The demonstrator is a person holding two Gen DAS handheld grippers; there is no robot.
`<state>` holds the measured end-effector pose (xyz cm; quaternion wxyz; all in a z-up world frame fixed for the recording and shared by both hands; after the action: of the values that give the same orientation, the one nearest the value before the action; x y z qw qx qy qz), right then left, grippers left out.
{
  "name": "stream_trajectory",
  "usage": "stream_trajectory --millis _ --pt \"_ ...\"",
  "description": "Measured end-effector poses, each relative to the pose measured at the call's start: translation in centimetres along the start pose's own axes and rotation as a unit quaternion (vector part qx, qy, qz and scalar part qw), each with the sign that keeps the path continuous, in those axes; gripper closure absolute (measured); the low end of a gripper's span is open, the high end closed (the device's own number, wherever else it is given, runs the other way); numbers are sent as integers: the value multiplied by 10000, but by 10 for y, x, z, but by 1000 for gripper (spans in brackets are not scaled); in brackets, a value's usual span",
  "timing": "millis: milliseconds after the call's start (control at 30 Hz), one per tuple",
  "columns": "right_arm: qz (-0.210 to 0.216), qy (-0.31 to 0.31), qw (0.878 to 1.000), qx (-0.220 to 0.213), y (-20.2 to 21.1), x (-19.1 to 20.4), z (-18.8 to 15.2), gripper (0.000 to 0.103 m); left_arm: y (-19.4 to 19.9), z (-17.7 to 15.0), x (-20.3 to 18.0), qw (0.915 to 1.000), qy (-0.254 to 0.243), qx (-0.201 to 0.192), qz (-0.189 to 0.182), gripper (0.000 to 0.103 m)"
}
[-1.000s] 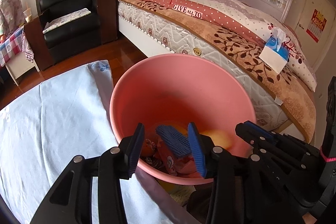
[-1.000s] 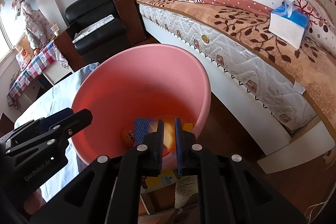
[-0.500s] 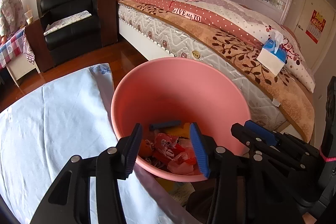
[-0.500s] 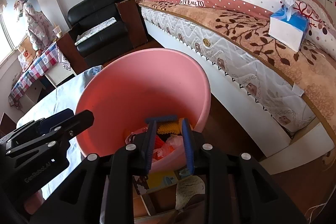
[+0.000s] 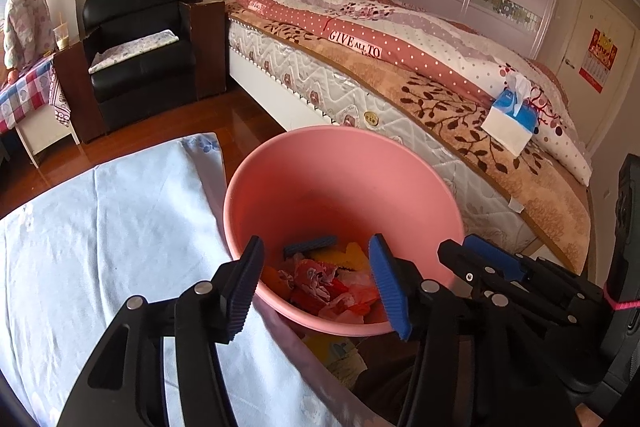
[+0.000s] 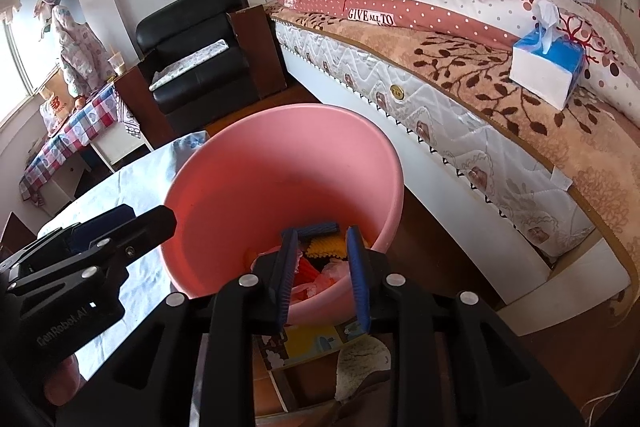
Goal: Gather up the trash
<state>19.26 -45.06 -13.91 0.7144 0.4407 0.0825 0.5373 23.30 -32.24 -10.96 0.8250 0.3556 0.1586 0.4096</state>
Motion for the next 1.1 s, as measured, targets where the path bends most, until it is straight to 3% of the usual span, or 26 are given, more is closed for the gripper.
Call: stream_trajectory --millis 233,333,1100 --pt "34 7 9999 -109 12 0 3 74 14 2 -2 9999 12 -127 8 47" --pt "52 -6 9999 -160 16 0 3 65 19 2 -5 9999 -14 -161 11 47" --pt "133 -25 9990 -434 39 5 7 64 46 -2 1 9992 8 -384 108 42"
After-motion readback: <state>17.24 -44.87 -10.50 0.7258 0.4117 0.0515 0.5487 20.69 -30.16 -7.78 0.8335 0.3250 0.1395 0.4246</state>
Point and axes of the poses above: each gripper's, at about its wrist camera, not at the fingertips, and y roughly against the way its jaws point, x to its left, z to its top, the point moved 9 cm from there along -y, roughly the way its jaws point, and after that the axes turned 14 degrees about -y, right-handed, at the moved point
